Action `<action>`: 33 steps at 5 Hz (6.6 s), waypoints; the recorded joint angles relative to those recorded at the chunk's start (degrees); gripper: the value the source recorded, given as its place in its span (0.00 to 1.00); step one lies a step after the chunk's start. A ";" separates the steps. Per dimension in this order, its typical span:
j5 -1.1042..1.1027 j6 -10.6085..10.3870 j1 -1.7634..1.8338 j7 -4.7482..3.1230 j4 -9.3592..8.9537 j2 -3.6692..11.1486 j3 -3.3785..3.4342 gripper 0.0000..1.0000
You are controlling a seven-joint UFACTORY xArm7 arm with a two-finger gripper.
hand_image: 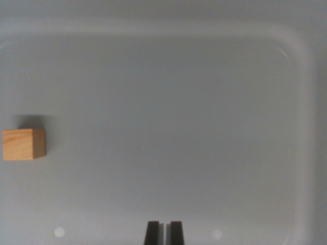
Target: Push wooden cube
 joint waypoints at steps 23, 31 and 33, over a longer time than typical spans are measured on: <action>-3.34 -23.69 8.35 15.42 -15.10 12.30 6.18 0.00; -4.75 -33.66 11.87 21.92 -21.45 17.47 8.78 0.00; -5.05 -35.78 12.62 23.30 -22.80 18.57 9.34 0.00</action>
